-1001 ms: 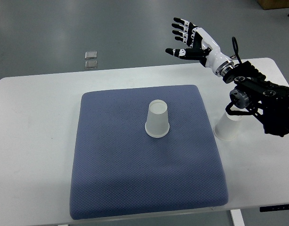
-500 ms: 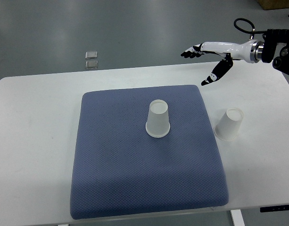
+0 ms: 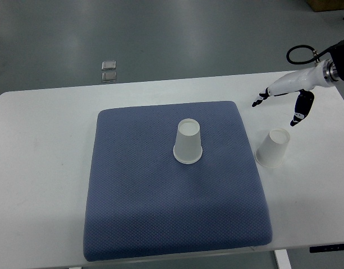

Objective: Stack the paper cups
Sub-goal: 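Move the right hand over the second white paper cup beside the pad, then close the right hand fingers around the white paper cup and lift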

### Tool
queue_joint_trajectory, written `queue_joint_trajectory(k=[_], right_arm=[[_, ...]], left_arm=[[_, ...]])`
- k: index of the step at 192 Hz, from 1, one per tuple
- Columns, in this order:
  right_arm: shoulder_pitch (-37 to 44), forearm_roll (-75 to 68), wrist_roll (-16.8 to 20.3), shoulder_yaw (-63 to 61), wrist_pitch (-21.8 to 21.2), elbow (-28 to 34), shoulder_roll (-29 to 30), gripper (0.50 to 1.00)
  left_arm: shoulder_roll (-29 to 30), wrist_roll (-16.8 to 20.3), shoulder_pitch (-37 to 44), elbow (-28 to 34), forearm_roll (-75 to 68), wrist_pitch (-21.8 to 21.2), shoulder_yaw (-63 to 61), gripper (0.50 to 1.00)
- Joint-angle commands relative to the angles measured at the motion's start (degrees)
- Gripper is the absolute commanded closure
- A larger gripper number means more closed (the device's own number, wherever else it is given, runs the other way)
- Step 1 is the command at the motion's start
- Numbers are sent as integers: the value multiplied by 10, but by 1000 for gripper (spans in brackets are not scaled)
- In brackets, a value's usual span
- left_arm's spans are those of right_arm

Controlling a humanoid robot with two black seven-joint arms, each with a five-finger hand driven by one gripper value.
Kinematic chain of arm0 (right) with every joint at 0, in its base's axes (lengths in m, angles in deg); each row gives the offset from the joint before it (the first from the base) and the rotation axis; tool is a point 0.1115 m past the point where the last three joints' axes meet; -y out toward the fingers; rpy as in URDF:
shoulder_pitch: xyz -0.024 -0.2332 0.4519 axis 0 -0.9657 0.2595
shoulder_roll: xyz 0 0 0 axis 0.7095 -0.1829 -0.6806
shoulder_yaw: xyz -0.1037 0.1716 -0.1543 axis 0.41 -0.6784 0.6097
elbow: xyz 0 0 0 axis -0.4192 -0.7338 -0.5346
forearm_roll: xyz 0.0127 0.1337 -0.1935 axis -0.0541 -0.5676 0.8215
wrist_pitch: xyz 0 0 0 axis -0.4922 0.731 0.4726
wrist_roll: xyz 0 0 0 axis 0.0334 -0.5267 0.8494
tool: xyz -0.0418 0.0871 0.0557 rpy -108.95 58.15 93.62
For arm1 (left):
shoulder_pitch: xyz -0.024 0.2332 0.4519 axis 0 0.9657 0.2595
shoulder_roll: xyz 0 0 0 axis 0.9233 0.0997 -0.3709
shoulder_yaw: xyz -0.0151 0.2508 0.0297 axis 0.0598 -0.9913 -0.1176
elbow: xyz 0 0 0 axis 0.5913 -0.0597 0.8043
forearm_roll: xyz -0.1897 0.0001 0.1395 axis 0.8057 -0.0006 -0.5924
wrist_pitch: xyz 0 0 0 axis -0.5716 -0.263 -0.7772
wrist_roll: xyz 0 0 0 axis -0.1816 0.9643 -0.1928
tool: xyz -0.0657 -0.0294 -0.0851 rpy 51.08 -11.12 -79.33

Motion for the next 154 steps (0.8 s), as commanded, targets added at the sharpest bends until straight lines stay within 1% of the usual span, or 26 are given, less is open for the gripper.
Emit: queue_joint_trajectory(k=[1, 55, 85, 109, 154], right_arm=[[0, -1, 0, 3, 0, 9, -5, 587], [-45, -6, 0, -3, 13, 18, -11, 587], [-72, -6, 0, -4, 39, 18, -7, 587], [-91, -7, 1, -5, 77, 10, -1, 587], [-110, -18, 1, -5, 107, 10, -1, 591]], left_arm=[[0, 0, 0, 0, 0, 0, 0, 500], [0, 1, 0, 0, 0, 0, 0, 500], [0, 1, 0, 0, 0, 0, 0, 500], [0, 0, 0, 0, 0, 0, 0, 500], [0, 0, 0, 0, 0, 0, 0, 500]])
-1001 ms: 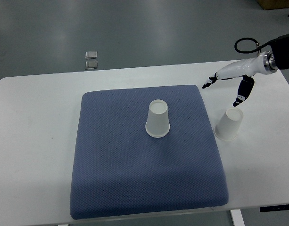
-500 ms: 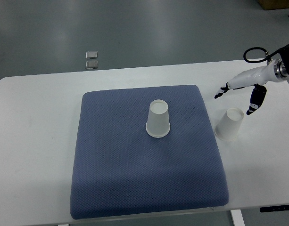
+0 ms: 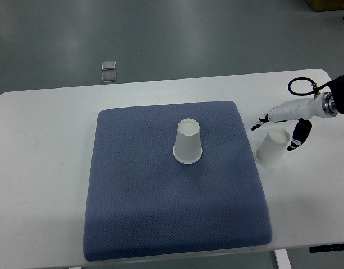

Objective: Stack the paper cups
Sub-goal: 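Close the right hand fingers around the white paper cup and lift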

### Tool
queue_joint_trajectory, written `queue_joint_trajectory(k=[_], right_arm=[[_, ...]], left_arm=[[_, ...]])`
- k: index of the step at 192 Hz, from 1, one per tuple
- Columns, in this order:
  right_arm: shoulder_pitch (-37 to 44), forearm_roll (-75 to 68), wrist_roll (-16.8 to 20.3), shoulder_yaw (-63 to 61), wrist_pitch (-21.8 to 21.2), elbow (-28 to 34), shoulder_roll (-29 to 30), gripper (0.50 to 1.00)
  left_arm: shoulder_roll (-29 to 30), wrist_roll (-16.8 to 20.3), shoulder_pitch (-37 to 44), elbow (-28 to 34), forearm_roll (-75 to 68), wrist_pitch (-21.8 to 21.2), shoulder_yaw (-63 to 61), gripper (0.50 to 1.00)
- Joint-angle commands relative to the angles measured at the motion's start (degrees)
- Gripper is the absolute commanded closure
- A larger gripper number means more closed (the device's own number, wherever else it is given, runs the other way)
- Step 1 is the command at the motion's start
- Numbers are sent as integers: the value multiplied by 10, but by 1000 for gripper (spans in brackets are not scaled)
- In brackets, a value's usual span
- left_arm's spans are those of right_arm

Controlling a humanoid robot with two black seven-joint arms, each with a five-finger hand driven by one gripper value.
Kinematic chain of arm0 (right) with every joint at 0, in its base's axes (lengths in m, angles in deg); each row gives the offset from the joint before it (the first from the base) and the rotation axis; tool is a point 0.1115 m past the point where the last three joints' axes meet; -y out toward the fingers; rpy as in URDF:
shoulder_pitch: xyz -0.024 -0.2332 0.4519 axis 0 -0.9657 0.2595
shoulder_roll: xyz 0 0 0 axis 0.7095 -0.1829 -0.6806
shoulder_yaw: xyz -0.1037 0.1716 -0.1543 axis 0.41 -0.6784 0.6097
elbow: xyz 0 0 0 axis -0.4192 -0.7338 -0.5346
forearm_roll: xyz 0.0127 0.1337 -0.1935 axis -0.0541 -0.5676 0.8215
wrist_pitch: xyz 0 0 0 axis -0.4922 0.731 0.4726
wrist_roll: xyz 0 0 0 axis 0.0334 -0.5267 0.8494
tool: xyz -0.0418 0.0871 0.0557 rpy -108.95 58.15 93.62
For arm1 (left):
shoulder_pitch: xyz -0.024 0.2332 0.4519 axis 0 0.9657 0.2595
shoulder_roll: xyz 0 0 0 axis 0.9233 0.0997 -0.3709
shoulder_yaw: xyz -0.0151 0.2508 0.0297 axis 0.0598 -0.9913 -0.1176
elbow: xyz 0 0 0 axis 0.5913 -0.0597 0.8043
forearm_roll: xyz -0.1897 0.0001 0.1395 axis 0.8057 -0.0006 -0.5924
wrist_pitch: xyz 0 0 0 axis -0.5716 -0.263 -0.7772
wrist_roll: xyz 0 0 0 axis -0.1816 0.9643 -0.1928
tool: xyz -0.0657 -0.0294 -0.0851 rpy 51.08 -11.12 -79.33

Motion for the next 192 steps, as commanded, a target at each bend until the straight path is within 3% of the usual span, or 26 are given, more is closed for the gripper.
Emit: queue_joint_trajectory(k=[1, 84, 124, 157, 168, 192], right_arm=[[-7, -8, 0, 0, 11, 0, 0, 591], [-50, -14, 13, 0, 69, -34, 15, 599], [-59, -14, 13, 0, 74, -38, 26, 603], [-65, -13, 13, 0, 76, -48, 27, 634], [-66, -13, 14, 0, 76, -48, 27, 677], [-66, -12, 14, 0, 75, -48, 27, 718]], left_arm=[[0, 0, 0, 0, 0, 1, 0, 500], [0, 0, 0, 0, 0, 1, 0, 500], [0, 0, 0, 0, 0, 0, 0, 500], [0, 0, 0, 0, 0, 1, 0, 500], [0, 0, 0, 0, 0, 1, 1, 500], [0, 0, 0, 0, 0, 0, 0, 500]])
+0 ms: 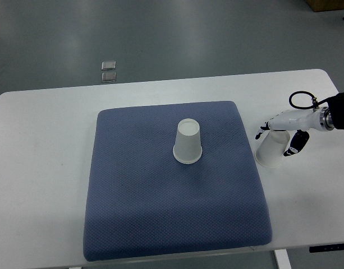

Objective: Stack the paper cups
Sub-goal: 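Close the right hand fingers around the white paper cup and lift, then carry the cup over the cup on the pad and lower onto it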

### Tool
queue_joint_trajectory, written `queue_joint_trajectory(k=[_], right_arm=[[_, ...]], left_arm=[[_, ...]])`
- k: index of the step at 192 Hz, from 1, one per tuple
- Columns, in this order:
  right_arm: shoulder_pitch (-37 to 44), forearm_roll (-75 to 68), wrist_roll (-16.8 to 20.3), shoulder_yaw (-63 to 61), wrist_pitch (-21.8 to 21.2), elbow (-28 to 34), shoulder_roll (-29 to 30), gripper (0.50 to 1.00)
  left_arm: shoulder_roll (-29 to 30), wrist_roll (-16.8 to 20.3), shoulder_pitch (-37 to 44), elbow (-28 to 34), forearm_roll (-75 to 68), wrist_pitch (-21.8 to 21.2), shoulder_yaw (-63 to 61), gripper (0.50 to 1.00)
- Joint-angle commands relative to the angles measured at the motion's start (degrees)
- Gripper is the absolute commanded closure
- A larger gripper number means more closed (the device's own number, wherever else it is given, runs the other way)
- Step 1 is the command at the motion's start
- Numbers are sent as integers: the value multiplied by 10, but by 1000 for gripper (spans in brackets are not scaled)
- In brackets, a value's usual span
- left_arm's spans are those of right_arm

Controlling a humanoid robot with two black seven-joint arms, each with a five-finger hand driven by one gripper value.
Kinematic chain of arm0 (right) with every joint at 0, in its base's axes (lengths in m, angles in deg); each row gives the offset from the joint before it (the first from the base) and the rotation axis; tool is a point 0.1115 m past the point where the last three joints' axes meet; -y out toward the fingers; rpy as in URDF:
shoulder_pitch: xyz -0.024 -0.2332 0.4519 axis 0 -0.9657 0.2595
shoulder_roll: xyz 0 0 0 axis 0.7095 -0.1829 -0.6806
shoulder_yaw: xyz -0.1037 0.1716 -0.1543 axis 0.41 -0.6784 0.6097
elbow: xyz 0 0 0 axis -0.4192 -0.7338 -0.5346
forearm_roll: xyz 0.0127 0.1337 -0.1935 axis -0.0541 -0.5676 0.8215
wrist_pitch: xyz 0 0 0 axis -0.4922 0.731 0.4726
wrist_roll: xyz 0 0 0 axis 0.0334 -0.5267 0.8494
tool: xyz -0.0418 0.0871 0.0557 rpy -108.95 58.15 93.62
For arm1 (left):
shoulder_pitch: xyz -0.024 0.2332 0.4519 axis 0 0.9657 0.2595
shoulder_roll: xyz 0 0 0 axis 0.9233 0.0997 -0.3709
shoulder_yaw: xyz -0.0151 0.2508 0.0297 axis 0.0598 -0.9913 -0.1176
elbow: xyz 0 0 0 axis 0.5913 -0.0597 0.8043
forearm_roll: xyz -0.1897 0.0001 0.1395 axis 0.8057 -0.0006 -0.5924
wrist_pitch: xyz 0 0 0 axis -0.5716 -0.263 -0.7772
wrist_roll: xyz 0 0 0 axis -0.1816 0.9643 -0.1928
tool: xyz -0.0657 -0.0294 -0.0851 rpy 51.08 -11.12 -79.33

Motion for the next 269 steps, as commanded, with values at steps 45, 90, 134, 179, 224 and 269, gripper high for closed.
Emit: queue_joint_trajectory(k=[45, 90, 134, 179, 224, 269], right_arm=[[1, 1, 0, 0, -2, 0, 0, 816], [1, 0, -1, 0, -3, 0, 0, 844], [13, 0, -3, -1, -10, 0, -5, 844], [53, 2, -3, 0, -14, 1, -7, 842], [124, 2, -3, -1, -49, 11, -2, 842], [202, 3, -4, 0, -89, 52, 10, 842]], left_arm=[[0, 0, 0, 0, 0, 1, 0, 500], [0, 0, 0, 0, 0, 0, 0, 500], [0, 0, 0, 0, 0, 0, 0, 500], [0, 0, 0, 0, 0, 0, 0, 500], [0, 0, 0, 0, 0, 0, 0, 500], [0, 0, 0, 0, 0, 0, 0, 500]])
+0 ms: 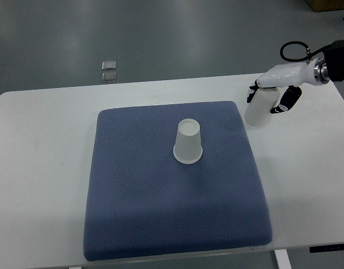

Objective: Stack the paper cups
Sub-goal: 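Carry the cup over the cup on the pad and lower onto it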

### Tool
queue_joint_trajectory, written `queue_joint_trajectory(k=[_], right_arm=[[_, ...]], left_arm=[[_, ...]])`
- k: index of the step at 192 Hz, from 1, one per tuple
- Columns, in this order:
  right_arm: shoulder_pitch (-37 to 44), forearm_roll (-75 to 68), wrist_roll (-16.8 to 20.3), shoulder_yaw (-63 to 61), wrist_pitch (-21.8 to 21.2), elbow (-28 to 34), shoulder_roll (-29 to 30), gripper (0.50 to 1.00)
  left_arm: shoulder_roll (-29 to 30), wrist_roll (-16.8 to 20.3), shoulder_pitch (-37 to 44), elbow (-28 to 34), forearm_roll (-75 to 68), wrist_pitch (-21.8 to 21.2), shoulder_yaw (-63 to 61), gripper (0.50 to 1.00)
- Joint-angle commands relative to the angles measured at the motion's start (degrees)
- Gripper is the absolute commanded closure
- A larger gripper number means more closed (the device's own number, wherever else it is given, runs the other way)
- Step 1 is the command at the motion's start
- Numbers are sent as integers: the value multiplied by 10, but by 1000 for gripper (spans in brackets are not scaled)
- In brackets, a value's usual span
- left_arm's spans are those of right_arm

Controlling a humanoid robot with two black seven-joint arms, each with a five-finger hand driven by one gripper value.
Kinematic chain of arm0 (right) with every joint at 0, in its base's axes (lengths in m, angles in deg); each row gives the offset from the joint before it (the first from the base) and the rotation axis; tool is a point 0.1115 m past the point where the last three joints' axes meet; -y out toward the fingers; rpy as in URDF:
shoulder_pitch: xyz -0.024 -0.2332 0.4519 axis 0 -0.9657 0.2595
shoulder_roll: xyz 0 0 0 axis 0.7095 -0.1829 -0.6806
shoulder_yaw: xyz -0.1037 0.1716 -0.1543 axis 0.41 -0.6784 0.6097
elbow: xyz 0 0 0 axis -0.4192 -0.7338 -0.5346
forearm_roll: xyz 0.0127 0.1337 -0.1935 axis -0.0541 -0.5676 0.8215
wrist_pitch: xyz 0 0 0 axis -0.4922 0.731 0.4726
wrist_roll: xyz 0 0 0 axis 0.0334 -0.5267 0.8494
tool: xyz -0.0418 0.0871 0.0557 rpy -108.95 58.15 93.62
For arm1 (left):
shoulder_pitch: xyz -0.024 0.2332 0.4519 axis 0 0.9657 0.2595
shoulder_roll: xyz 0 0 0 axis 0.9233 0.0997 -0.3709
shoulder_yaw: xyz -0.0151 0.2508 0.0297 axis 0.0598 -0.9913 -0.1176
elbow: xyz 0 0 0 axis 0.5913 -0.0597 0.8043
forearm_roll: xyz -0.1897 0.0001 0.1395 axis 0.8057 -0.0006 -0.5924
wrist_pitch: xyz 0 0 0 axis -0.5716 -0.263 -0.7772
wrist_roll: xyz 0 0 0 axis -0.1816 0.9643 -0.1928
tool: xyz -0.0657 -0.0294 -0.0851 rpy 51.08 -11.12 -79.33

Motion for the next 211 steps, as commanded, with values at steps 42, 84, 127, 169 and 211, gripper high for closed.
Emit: queue_joint_trajectory(k=[42, 84, 127, 169, 211], right_arm=[[95, -1, -1, 1, -51, 36, 40, 842], [138, -1, -2, 1, -72, 69, 74, 842], [151, -4, -10, 0, -104, 79, 113, 836], [151, -29, -10, 0, -108, 69, 149, 836], [151, -31, -8, 0, -107, 58, 167, 834]], left_arm=[[0, 0, 0, 0, 0, -1, 1, 500], [0, 0, 0, 0, 0, -1, 1, 500], [0, 0, 0, 0, 0, 0, 1, 500], [0, 0, 0, 0, 0, 0, 0, 500], [0, 0, 0, 0, 0, 0, 0, 500]])
